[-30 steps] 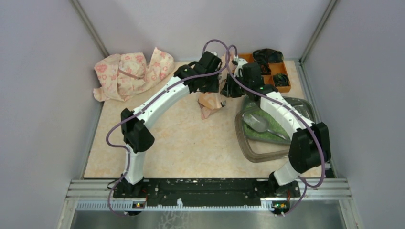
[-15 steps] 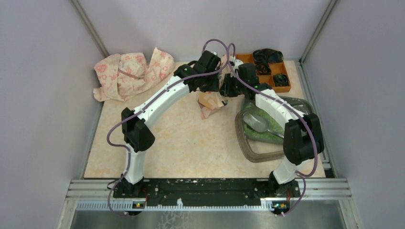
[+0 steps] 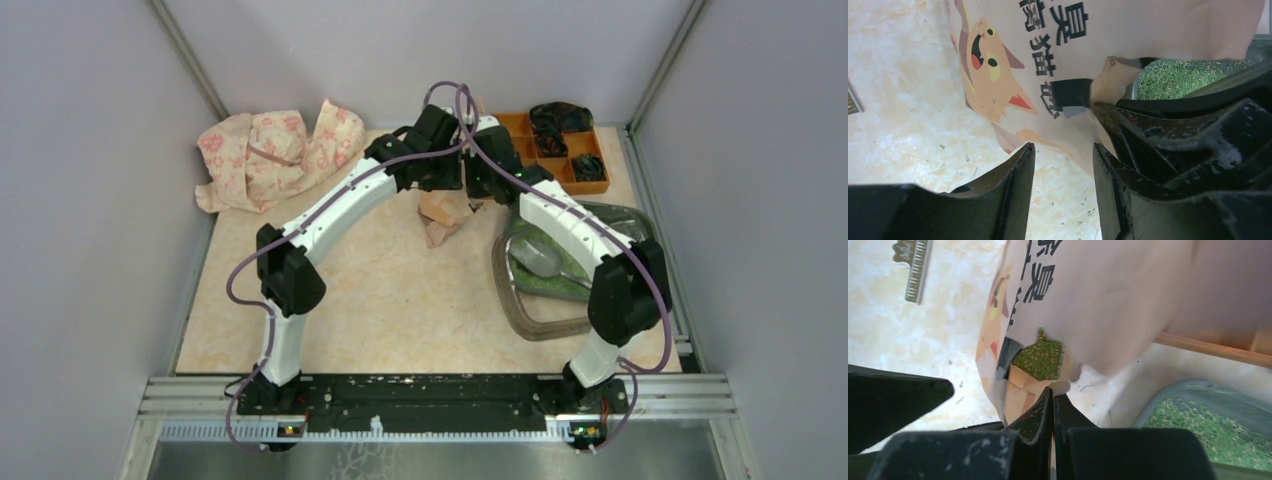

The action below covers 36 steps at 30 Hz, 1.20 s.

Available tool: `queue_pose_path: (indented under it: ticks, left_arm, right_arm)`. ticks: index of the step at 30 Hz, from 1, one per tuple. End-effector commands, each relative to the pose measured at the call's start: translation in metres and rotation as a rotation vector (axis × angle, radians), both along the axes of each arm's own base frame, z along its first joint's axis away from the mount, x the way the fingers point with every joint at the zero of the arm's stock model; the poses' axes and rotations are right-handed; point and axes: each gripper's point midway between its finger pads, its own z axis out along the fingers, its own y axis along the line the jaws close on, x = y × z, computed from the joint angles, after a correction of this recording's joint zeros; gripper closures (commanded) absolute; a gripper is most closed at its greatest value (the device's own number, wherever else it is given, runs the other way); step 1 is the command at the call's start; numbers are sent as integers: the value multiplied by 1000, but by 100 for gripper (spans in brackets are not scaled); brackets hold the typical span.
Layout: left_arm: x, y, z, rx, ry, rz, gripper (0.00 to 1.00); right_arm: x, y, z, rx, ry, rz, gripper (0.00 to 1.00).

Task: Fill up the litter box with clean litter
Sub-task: Open the cat litter bag at the center of the board.

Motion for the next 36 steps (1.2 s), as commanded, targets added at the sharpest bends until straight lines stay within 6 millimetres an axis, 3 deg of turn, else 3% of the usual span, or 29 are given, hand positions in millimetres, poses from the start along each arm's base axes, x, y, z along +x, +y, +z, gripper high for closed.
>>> queue_pose_path:
  ticks: [1,9,14,20,31,36]
  left_arm:
    - [7,-10,19,-65,-38,-2,46]
    - [8,-10,25,-97,-56,15,39]
    - [7,-19,23,-157,-42,18,39]
    - [2,-24,35,-277,-60,26,37]
    - [2,-26,12,-279,-15,58,38]
    - [2,-17,4,-224,-14,74,49]
  right_arm:
    - [5,-8,56,-126,-169,-62,100]
    - [1,0,63,-113,-188,-61,100]
    - [-5,13,65,-3,-194,-39,100]
    - [-10,16,69,85,-224,-54,100]
    - [-16,10,68,90,-233,-62,100]
    - [-16,8,68,84,-236,-72,100]
